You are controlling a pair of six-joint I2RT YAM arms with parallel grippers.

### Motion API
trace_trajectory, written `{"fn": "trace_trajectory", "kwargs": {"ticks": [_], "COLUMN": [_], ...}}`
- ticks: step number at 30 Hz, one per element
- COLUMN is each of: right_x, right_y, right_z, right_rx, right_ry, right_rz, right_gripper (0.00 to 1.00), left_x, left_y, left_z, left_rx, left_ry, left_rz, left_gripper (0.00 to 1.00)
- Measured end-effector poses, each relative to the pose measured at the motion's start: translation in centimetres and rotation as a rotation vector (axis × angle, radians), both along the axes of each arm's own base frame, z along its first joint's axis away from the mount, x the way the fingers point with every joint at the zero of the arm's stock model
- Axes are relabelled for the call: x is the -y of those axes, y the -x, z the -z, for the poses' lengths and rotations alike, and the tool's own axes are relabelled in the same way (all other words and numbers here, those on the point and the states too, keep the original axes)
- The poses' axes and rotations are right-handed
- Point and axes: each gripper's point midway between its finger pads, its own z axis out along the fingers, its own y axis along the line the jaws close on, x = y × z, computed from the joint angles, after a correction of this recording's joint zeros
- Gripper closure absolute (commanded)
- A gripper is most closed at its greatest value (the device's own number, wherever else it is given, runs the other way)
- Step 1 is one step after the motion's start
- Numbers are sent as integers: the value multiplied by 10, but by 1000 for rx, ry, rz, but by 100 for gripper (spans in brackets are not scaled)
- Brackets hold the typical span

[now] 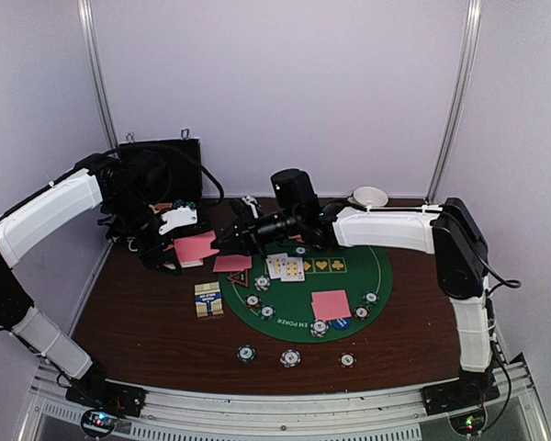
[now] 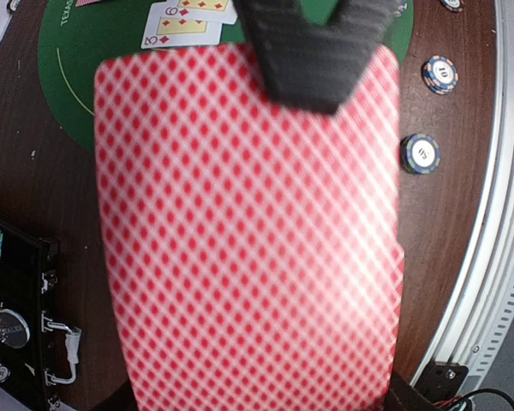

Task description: Distribute texas hold em gaming equipment

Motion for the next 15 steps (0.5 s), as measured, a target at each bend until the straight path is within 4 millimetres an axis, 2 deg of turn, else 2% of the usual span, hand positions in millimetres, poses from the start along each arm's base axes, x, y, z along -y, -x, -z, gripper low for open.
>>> {"fn": "trace_trajectory", "kwargs": {"ticks": [4,8,11,13,15], "right_x": [31,81,118,137,156], "right_y": [-14,-33,-50,-58,-61], "right_z": [14,12,5,3,10], "right_rx": [58,197,367,500,655], "right_ry": [104,233,370,464,594], "right_rz": [20,63,108,121,111], "right_gripper": [100,100,100,100,100], "left_x": [0,-1,-2,-2,-2], "left_y": [0,0,-1,-1,-1], "left_z": [0,0,1,1,1], "left_rx": [1,2,3,4,5], "left_ry": [-2,-5,-9,-12,-13], "left_rz": [-1,-2,-3,-4,-4], "left_gripper": [100,100,100,100,100]}}
